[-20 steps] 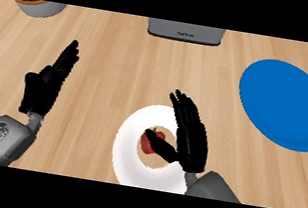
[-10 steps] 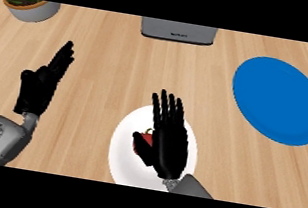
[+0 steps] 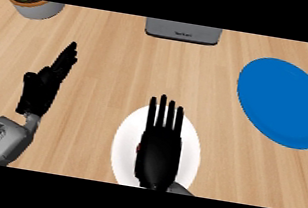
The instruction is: Pick the bell pepper from the plate and place it in the plate
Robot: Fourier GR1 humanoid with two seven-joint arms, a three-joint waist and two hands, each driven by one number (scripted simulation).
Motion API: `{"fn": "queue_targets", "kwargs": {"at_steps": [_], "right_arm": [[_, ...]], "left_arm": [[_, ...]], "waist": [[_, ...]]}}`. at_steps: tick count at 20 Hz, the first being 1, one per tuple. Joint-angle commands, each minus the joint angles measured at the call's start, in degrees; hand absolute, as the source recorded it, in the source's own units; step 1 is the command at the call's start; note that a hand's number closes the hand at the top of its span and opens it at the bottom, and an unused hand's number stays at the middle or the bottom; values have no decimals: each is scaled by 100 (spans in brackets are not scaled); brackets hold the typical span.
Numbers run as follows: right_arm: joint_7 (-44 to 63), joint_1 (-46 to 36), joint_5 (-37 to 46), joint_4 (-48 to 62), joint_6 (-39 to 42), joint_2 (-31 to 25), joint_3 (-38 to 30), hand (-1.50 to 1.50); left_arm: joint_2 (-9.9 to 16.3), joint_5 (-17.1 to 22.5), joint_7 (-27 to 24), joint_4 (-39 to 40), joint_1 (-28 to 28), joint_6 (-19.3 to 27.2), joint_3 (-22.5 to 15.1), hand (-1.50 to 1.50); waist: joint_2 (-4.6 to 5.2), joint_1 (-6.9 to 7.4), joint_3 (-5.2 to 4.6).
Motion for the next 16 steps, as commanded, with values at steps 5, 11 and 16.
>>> {"fn": "queue_targets", "kwargs": {"at_steps": [5, 11, 16], "right_arm": [[1745, -394, -724, -407, 988, 44, 355, -150], [1578, -467, -999, 81, 1329, 43, -132, -150], [1505, -517, -1255, 355, 1355, 43, -295, -150]], "left_arm": [[-18, -45, 312, -97, -230, -147, 95, 0], [-58, -203, 185, -267, 121, -91, 25, 0], [135, -112, 195, -215, -10, -325, 339, 0]], "waist": [[69, 100, 13], [57, 114, 13], [70, 114, 13]]}}
